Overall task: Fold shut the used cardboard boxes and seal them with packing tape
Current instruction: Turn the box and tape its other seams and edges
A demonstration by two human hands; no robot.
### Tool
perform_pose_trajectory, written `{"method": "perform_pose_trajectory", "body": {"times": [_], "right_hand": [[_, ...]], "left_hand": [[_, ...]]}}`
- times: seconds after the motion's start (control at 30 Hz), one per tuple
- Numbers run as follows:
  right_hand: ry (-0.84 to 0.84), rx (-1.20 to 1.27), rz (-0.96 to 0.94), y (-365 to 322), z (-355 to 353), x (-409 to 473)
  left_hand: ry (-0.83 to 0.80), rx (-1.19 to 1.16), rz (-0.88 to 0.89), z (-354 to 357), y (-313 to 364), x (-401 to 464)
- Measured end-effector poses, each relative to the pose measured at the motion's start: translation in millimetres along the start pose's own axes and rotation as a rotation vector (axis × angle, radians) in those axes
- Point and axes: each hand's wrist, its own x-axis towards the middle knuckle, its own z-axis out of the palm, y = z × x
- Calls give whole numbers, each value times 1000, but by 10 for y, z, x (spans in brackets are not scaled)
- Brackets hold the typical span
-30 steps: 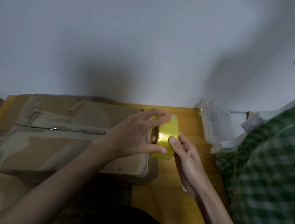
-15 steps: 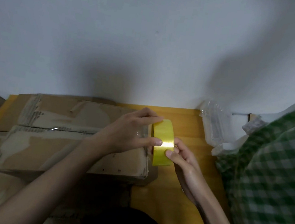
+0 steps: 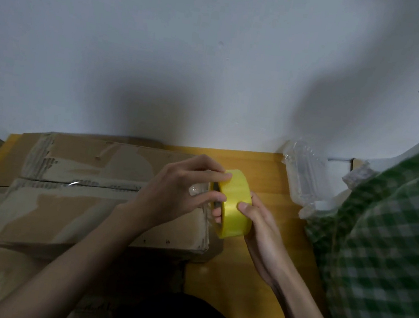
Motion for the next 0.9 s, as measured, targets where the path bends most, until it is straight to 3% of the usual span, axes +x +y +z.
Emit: {"method": "perform_pose_trajectory", "body": {"times": [0.33,0.6,0.9], "right_hand": [[29,-139,-34,-44,30,0],[21,-112,-24,-66,42,-5],[44,-176,-7,-76,111,-30]], "left_hand": [[87,1,4,-44,71,15],[119,79,-51,-79,60,-20],[68,-1,76,-138,64,-5]]}}
